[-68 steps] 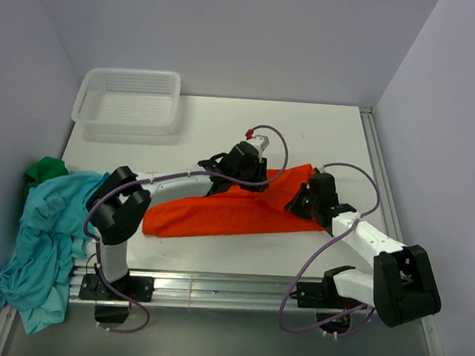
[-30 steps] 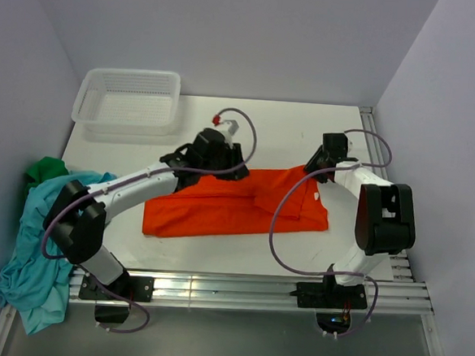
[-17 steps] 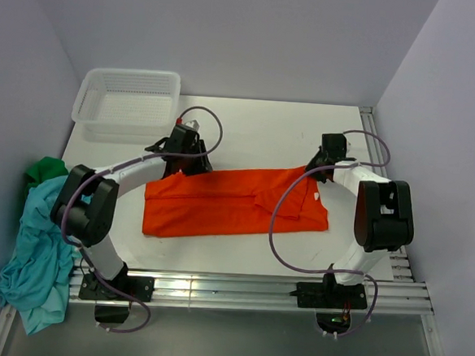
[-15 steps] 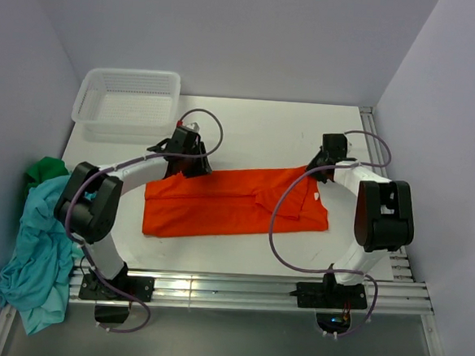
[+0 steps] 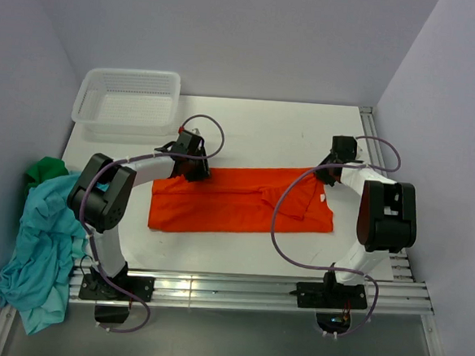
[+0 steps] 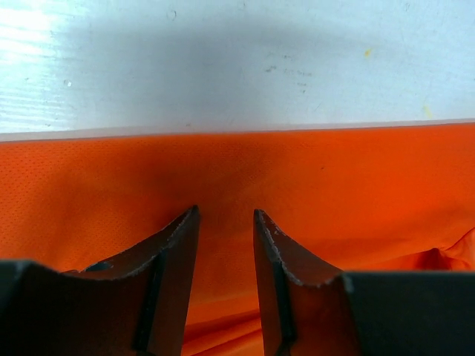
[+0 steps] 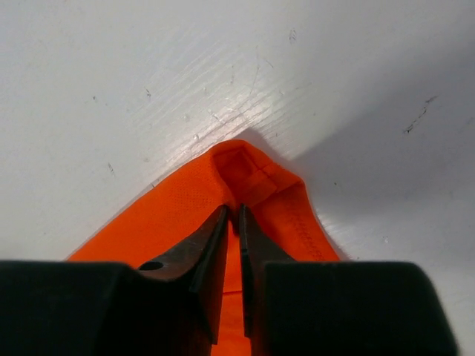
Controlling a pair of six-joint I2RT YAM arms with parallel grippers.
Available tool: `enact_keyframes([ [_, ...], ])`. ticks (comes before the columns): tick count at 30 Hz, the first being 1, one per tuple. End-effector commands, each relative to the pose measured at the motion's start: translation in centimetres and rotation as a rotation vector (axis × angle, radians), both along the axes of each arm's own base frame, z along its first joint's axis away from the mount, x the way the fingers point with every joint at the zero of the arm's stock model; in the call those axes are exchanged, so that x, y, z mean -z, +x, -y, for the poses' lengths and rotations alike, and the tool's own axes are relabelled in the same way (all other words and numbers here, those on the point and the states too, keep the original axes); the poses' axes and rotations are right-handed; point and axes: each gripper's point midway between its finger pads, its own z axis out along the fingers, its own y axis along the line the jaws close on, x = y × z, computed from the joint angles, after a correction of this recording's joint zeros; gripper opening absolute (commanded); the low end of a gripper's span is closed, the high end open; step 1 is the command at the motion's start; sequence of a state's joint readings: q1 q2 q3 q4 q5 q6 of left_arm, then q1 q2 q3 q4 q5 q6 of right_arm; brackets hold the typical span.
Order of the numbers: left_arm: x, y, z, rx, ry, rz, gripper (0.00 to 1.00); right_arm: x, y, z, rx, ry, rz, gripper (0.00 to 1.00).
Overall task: Roll the t-shirts
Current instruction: Fold the tshirt
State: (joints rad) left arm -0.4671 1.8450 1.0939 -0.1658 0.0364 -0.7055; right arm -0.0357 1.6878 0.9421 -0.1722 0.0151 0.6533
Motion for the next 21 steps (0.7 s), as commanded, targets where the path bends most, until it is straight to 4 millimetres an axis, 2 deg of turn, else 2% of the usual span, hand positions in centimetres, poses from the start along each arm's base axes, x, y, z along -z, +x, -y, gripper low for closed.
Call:
enact_keyframes([
  [1,1.1,0.1,-0.6,-0.028,0.035,-0.026,0.41,-0.2,0.3,0.0,-0.013,-0.002,0.003,0.25],
  [4,-0.2,0.1,-0.5,-0.021,0.016,0.0,0.41,-1.1,0.2,0.1,-0.011,-0.008,0.021,0.33],
  [5,-0.7,-0.2,-0.4,-0.013,0.005,0.005,0.42,-1.6,0.1,0.2,-0.011,-0.014,0.032,0.39],
  [6,-2.1,-0.2,-0.4,-0.011,-0.007,0.032,0.43,-1.7,-0.3,0.2,-0.014,-0.014,0.035,0.4],
  [7,-2.9,-0.3,-0.4,-0.006,-0.014,0.044,0.43,-3.0,-0.4,0.1,-0.019,-0.016,0.066,0.42],
  [9,-5.1,-0.6,-0.5,-0.001,-0.031,0.073,0.45,-3.4,-1.4,-0.2,-0.027,-0.012,0.072,0.42],
  [10,-5.8,-0.6,-0.4,0.003,-0.034,0.082,0.46,-4.3,-1.8,-0.4,-0.031,-0.011,0.094,0.42],
  [12,-7.2,-0.6,-0.6,0.002,-0.032,0.104,0.46,-4.4,-2.9,-1.0,-0.051,-0.011,0.093,0.42],
  [13,-8.0,-0.9,-0.8,0.003,-0.032,0.109,0.47,-5.1,-3.4,-1.3,-0.06,-0.012,0.111,0.42],
  [14,-8.2,-1.0,-1.2,-0.006,-0.017,0.112,0.47,-5.2,-3.8,-1.3,-0.056,-0.011,0.112,0.4],
  [15,-8.4,-1.2,-1.3,-0.007,-0.013,0.107,0.47,-4.7,-4.8,-2.8,-0.094,-0.005,0.085,0.38],
  [17,-8.1,-1.4,-3.0,-0.054,0.052,0.099,0.46,-4.3,-5.9,-3.8,-0.109,-0.014,0.064,0.3],
  [18,-8.0,-1.6,-3.3,-0.061,0.064,0.091,0.46,-4.2,-6.9,-5.1,-0.141,-0.02,0.041,0.26],
  [21,-6.6,-2.3,-5.0,-0.102,0.099,0.06,0.45,-3.5,-8.7,-6.5,-0.147,-0.029,0.012,0.05],
])
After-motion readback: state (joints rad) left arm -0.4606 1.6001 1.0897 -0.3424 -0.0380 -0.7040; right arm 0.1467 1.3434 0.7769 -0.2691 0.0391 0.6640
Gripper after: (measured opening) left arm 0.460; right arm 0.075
